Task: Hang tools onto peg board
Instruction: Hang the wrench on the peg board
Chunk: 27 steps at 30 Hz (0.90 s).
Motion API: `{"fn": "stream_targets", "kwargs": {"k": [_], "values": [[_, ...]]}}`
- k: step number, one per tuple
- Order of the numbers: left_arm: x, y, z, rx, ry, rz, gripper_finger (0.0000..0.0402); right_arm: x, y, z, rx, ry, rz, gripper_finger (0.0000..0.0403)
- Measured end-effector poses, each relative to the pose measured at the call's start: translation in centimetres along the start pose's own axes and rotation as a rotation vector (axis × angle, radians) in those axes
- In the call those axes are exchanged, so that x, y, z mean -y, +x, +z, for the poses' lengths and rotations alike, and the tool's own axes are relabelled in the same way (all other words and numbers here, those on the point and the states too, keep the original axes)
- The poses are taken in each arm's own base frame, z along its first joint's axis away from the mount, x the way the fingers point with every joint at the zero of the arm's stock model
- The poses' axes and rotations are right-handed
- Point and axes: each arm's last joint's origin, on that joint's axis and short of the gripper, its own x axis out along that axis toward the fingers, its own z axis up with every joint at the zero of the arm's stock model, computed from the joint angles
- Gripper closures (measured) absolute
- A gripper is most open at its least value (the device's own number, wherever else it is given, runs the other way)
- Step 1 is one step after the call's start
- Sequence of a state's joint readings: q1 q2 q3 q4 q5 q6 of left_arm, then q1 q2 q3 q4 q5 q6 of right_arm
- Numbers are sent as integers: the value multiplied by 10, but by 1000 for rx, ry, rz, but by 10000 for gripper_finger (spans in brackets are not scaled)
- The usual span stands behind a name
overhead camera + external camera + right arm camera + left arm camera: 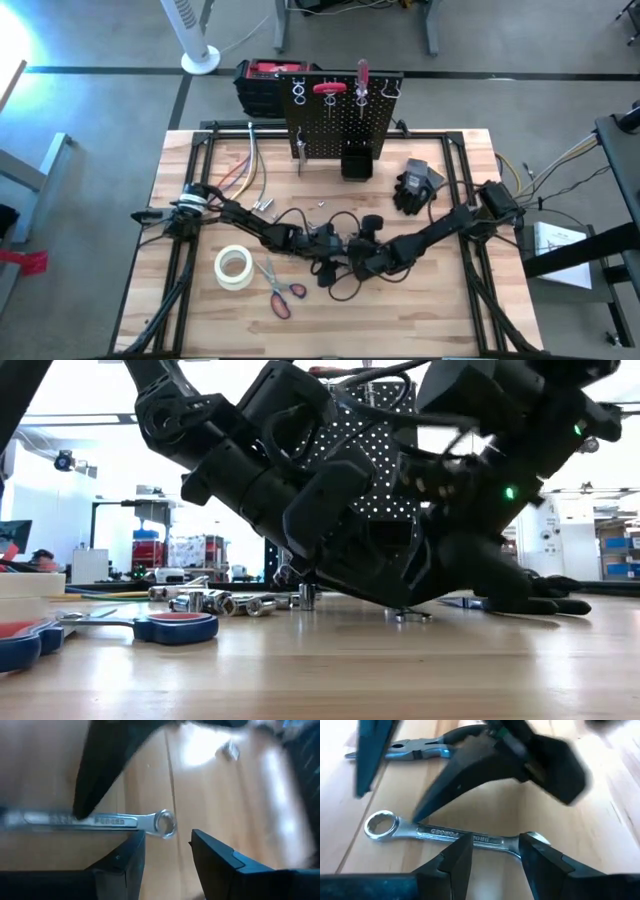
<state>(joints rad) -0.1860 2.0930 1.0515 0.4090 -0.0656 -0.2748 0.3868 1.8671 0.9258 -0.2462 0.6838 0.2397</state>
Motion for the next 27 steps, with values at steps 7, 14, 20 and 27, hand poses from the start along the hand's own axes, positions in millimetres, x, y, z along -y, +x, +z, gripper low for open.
{"fn": "stream_targets", "kwargs": {"k": [7, 14, 20, 27], "values": [[-2, -1, -1, -15, -28, 32, 247, 28, -25, 4, -5, 391, 176, 254], [-1, -3, 1, -16, -13, 32, 247, 72, -34, -18, 84, 818, 519, 258], [4, -3, 2, 13, 29, 17, 247, 89, -20, -56, 225, 1043, 908, 273], [14, -5, 11, 117, 82, -25, 247, 87, -22, -72, 297, 1080, 986, 296]]}}
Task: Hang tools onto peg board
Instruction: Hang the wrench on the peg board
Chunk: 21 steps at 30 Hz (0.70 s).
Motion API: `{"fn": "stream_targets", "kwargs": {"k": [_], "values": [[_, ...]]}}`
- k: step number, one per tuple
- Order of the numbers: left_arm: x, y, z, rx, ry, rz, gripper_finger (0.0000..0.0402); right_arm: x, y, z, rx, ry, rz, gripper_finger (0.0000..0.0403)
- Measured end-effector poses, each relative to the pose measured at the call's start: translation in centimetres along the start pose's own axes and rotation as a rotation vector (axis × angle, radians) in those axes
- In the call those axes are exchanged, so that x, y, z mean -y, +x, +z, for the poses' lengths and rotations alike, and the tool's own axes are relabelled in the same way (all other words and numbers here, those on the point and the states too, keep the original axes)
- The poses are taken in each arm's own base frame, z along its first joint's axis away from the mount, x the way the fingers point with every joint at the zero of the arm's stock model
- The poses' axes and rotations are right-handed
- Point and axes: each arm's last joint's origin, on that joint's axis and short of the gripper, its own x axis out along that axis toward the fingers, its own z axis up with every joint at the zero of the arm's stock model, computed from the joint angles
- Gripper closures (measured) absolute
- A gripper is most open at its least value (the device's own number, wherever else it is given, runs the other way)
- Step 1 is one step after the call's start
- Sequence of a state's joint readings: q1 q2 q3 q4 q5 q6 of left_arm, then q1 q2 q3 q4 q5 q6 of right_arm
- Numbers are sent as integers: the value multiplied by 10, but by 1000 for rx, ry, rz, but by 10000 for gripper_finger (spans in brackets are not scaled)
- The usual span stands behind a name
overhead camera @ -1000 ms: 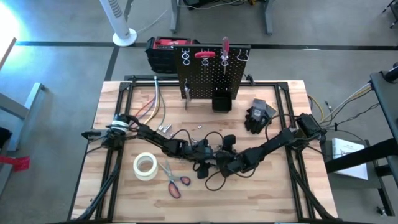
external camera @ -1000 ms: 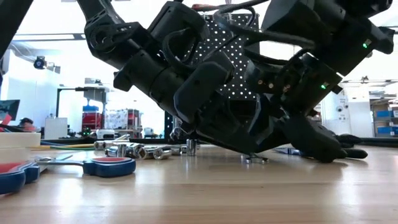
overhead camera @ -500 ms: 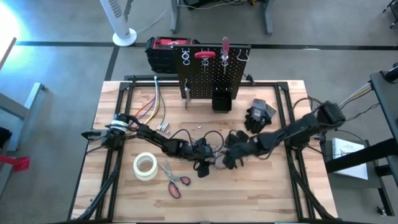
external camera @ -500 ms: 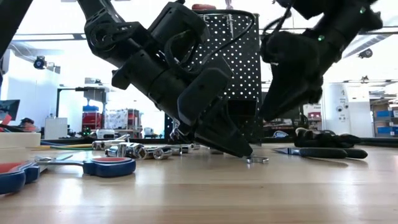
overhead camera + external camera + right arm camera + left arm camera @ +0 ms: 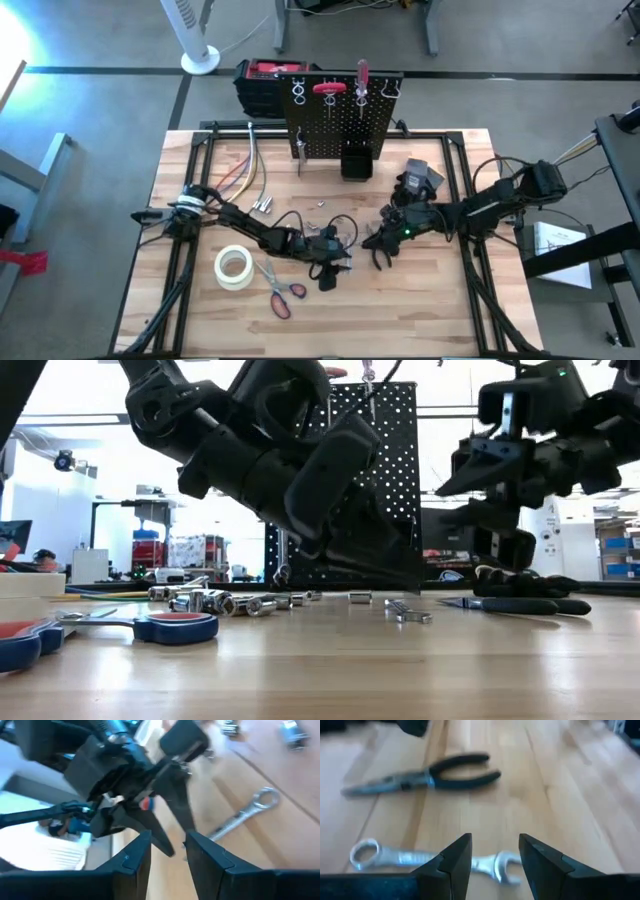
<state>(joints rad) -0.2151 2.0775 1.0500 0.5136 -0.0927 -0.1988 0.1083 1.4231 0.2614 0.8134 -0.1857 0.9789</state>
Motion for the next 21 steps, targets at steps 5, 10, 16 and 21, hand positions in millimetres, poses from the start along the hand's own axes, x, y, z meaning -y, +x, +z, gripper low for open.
{"fn": "stream_targets", "kwargs": {"k": [5, 10, 16, 21], "values": [[7, -1, 7, 81, 49, -22, 247, -22, 5, -2, -45, -145, 159, 306], [24, -4, 13, 165, 125, -67, 247, -48, 15, -3, -57, -277, 242, 313], [31, -13, 25, 223, 151, -84, 247, -62, 19, 0, -43, -341, 292, 316], [31, -16, 30, 235, 157, -84, 247, -63, 19, 0, -49, -360, 301, 310]]}}
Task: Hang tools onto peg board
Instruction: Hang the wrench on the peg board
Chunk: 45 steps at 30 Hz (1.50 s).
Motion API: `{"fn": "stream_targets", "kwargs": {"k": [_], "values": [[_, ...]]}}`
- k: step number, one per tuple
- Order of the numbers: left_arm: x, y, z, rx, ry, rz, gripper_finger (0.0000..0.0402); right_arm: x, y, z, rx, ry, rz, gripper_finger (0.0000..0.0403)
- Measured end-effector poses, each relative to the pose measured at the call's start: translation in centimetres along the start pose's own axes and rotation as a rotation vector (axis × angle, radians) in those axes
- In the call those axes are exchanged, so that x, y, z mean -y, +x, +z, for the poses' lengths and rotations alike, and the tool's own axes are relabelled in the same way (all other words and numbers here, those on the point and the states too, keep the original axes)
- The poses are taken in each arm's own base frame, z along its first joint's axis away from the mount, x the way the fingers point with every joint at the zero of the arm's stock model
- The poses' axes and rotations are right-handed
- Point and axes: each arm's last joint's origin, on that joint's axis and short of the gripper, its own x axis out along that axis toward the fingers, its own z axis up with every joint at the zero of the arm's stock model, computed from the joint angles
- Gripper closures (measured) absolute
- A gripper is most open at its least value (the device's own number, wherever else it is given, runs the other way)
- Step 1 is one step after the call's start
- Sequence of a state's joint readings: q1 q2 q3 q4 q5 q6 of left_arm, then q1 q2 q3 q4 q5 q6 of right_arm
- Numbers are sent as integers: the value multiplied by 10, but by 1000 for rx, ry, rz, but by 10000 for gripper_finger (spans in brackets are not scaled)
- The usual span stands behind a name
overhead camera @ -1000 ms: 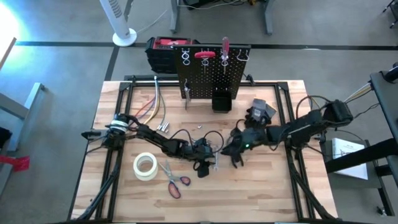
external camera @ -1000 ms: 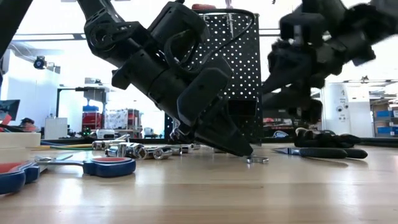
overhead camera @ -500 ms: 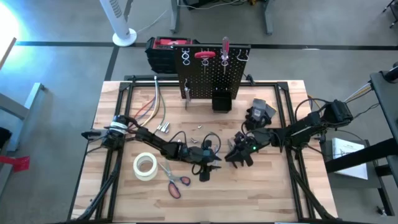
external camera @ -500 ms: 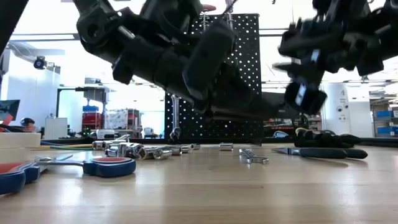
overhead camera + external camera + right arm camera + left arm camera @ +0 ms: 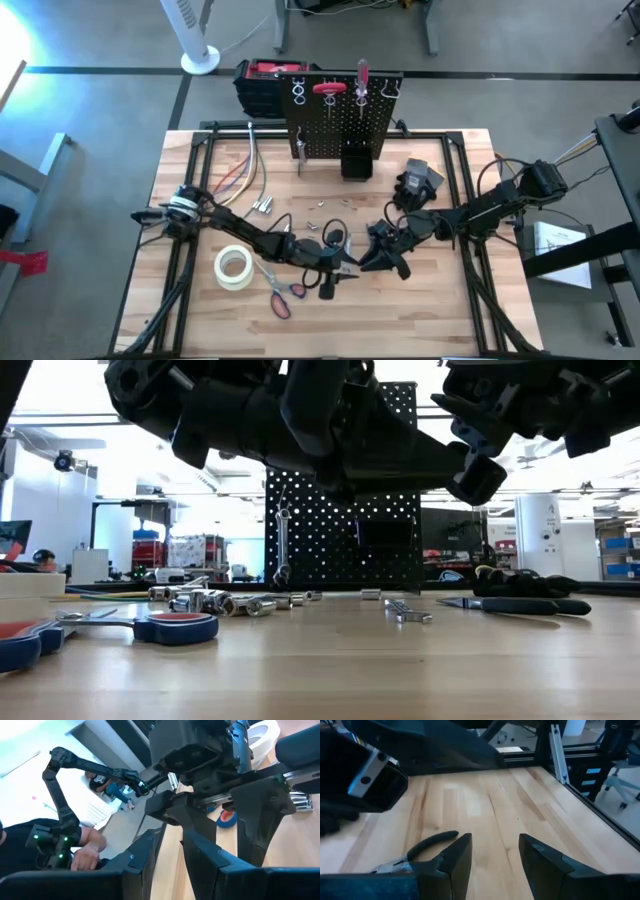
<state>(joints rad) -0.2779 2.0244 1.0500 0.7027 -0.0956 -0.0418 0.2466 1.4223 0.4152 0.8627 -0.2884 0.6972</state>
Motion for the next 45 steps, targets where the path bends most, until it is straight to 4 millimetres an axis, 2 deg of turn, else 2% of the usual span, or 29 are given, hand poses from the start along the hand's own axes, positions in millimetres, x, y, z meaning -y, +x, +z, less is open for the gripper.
{"fn": "stream_targets", "kwargs": {"k": [13, 16, 18, 22, 25, 30, 35, 45], "values": [[0, -2, 1, -23, -9, 1, 247, 0, 0, 0, -2, -3, 2, 323], [-1, -7, -2, -75, -50, 23, 247, 2, 0, -2, -9, 32, -25, 319], [-3, -14, -7, -126, -86, 70, 247, 10, -1, -7, -9, 121, -155, 313], [-7, -27, -25, -189, -142, 147, 247, 36, -10, -25, -25, 294, -573, 298], [-12, -29, -39, -223, -199, 169, 247, 51, -17, -32, -80, 468, -747, 284], [-16, -25, -56, -273, -220, 188, 247, 57, -5, -22, -82, 520, -728, 263], [-23, -18, -62, -281, -225, 208, 247, 58, 14, -8, -72, 506, -718, 257], [-30, -9, -62, -275, -235, 226, 247, 79, 48, -12, -244, 568, -829, 256]]}}
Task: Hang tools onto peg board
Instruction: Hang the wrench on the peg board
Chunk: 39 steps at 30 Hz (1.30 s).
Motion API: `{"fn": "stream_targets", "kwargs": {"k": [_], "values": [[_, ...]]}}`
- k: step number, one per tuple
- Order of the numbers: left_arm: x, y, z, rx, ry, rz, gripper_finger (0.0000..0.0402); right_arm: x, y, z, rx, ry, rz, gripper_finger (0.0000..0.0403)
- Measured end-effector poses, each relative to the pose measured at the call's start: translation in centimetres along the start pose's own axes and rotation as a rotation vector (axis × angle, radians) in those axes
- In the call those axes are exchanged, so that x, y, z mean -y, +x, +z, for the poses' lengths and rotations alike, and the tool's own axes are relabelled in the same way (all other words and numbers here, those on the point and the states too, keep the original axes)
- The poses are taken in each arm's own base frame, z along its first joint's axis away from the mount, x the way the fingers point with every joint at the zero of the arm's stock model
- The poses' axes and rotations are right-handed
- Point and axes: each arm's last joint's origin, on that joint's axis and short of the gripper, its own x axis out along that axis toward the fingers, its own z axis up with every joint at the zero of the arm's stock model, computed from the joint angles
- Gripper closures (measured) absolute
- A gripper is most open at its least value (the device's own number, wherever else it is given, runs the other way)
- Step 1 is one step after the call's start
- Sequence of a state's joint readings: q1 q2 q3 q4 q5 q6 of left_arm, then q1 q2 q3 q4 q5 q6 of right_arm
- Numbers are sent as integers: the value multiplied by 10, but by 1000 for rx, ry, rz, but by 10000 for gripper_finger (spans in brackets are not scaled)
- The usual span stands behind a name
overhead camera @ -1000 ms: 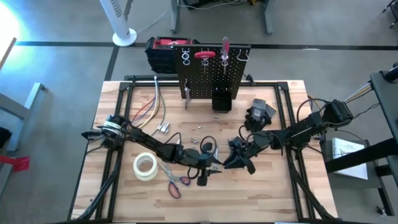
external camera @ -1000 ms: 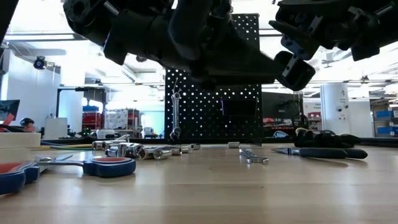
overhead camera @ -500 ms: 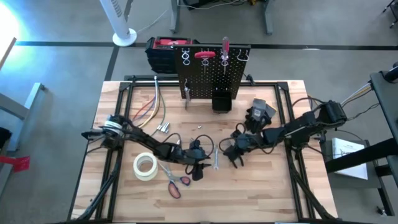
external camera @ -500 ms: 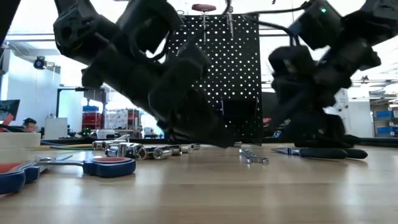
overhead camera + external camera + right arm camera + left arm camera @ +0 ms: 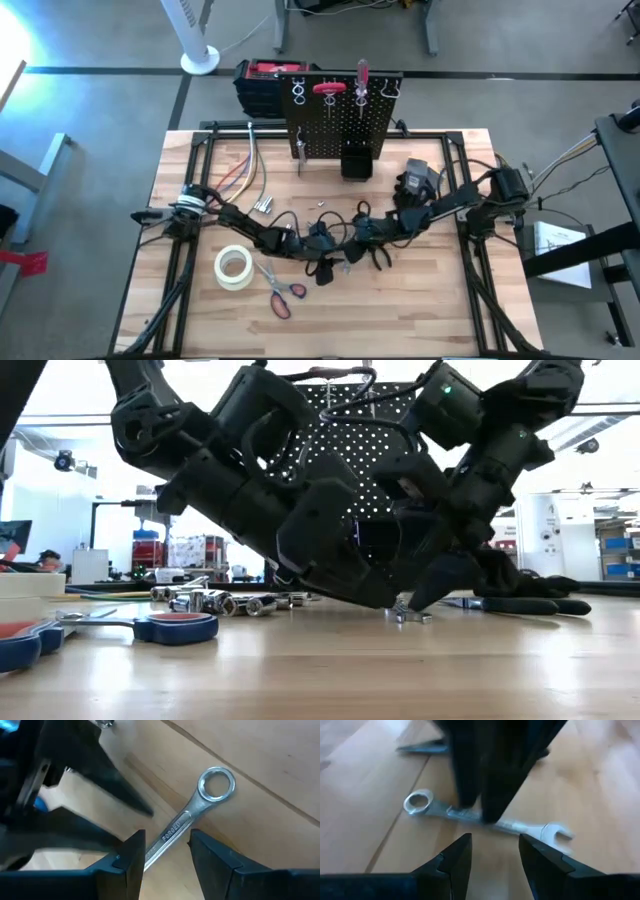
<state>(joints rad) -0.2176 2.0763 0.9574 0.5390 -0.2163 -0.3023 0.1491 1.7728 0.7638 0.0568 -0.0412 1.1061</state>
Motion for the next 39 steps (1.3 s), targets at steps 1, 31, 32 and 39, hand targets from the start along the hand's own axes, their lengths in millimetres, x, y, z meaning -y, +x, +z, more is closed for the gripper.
{"fn": "stream_targets", "kwargs": {"k": [1, 31, 32, 39], "values": [[0, 2, 0, 0, 2, 2, 247, -1, 1, 1, -3, 2, -1, 256], [-1, 27, -15, -15, -71, 63, 247, 2, 1, 0, -178, -399, 59, 298], [-1, 27, -15, -15, -81, 65, 247, 2, 1, -1, -188, -424, 64, 301], [-3, 27, -16, 3, -105, 107, 247, 2, 2, -2, -186, -438, 86, 335]]}}
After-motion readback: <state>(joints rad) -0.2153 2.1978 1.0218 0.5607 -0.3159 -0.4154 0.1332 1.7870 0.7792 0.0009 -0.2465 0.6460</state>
